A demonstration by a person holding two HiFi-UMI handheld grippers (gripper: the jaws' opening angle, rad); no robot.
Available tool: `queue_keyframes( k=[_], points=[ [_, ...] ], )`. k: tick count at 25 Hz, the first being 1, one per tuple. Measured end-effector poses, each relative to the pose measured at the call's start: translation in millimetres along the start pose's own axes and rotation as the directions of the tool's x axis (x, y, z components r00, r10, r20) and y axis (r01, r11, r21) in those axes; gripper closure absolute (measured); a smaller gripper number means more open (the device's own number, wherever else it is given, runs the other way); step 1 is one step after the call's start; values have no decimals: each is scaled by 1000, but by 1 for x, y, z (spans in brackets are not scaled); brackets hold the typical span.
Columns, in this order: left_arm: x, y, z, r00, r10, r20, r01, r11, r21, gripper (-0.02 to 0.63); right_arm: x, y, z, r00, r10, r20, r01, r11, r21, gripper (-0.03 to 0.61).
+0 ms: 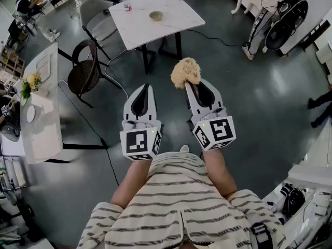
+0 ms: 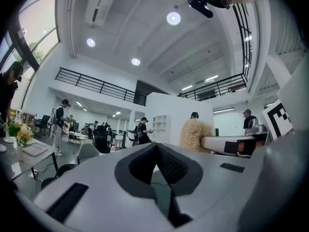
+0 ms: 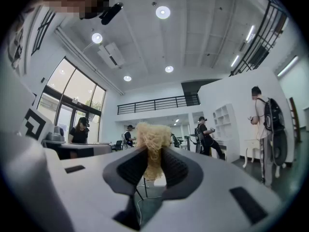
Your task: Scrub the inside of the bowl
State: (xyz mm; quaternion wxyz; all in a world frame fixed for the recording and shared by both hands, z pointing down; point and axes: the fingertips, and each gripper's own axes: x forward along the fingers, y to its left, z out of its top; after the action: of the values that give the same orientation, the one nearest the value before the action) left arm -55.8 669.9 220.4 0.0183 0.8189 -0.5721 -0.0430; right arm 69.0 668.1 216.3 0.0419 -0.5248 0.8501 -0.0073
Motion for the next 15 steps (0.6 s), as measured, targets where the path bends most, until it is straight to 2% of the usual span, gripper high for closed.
queue_keyframes(
  k=[8, 15],
  points=[
    [10, -20, 0, 1000, 9, 2, -9, 1000, 0, 613, -6, -21, 5, 1000, 17, 10, -17, 1000, 19, 486],
    [25, -58, -2, 1000, 30, 2, -30, 999, 28, 612, -21, -58, 12, 999, 37, 37, -39, 998, 42, 486]
  ],
)
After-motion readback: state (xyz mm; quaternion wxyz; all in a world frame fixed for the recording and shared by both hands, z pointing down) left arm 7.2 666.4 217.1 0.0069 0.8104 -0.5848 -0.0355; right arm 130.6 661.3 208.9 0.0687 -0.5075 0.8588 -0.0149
